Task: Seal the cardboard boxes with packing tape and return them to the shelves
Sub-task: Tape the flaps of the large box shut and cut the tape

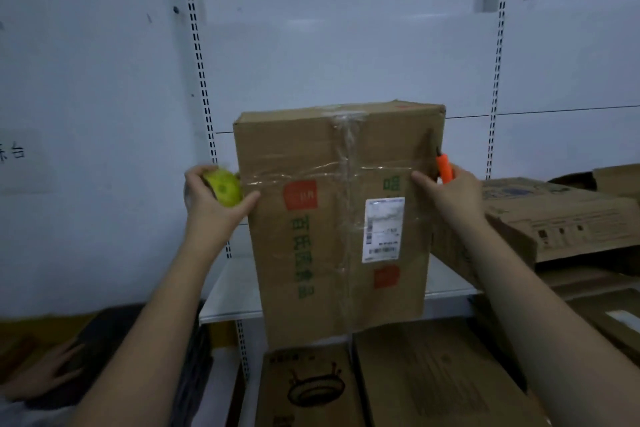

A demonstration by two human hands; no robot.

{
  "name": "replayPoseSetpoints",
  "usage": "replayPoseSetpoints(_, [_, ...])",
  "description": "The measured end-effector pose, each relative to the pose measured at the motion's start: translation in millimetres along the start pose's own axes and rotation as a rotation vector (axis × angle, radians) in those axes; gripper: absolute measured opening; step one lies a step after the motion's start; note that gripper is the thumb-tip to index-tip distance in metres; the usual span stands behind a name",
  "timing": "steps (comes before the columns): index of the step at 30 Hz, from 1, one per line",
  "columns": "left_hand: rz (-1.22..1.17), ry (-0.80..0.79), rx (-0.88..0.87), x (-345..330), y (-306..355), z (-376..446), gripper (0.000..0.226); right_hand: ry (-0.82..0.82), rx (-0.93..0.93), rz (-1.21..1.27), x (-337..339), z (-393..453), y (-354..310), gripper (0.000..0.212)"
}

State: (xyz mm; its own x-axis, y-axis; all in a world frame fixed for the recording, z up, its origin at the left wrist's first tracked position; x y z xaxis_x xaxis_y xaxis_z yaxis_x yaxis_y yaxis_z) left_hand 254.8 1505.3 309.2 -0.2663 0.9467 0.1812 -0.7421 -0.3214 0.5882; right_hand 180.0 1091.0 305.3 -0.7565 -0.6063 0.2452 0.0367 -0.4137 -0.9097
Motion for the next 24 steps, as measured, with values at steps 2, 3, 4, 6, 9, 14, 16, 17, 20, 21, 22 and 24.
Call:
replayPoseSetpoints(2, [-0.015, 0.02, 0.12, -20, -33, -33, 0.075, -0.059, -0.117, -0.04, -21, -4, 46, 0.044])
replayPoseSetpoints(3, [-0.033, 0.023, 0.195, -30, -42, -51, 0.074, -0.11, -0.156, -0.06, -31, -10, 67, 0.04])
replayPoseSetpoints(4, [-0.057, 0.031, 0.257, -39, -51, -67, 0.07, -0.147, -0.191, -0.097, -40, -17, 87, 0.036])
replayPoseSetpoints(6, [-0.015, 0.055, 0.334, -51, -67, -87, 0.062, -0.159, -0.227, -0.139, -52, -30, 113, 0.035])
replayPoseSetpoints(9, [0.037, 0.084, 0.295, -49, -72, -83, 0.063, -0.097, -0.223, -0.12, -47, -34, 114, 0.039])
replayPoseSetpoints(14, [0.072, 0.037, 0.165, -21, -37, -36, 0.055, 0.015, -0.069, -0.064, 0, -45, 77, 0.059])
replayPoseSetpoints(16, [0.147, -0.049, 0.135, -22, -33, -21, 0.053, 0.045, -0.047, 0.06, 14, -51, 69, 0.056])
replayPoseSetpoints(17, [0.185, -0.106, 0.135, -29, -32, -18, 0.053, 0.042, -0.038, 0.149, 15, -55, 67, 0.054])
replayPoseSetpoints(20, [0.327, -0.288, 0.016, -60, -27, -31, 0.051, 0.059, -0.146, 0.255, 2, -59, 84, 0.046])
replayPoseSetpoints(21, [0.398, -0.334, -0.038, -70, -27, -39, 0.048, 0.071, -0.205, 0.231, -5, -63, 94, 0.038])
replayPoseSetpoints(22, [0.45, -0.361, -0.09, -79, -25, -46, 0.044, 0.093, -0.265, 0.196, -12, -67, 108, 0.035])
replayPoseSetpoints(24, [0.494, -0.348, -0.162, -89, -17, -52, 0.037, 0.122, -0.337, 0.18, -24, -80, 126, 0.041])
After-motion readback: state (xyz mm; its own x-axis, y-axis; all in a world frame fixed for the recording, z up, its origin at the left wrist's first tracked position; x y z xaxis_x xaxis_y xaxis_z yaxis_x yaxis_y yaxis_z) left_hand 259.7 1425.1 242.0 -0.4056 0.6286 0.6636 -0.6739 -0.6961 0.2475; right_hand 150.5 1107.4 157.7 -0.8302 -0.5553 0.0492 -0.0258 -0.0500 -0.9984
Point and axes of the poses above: each hand's wrist, its own z-axis towards the middle knuckle, its own x-axis out of the back of the hand, y = z × x, the point moved 5 cm from there along z, towards the middle knuckle, and after that the axes turned 12 degrees about -x, right-handed, at the moved point
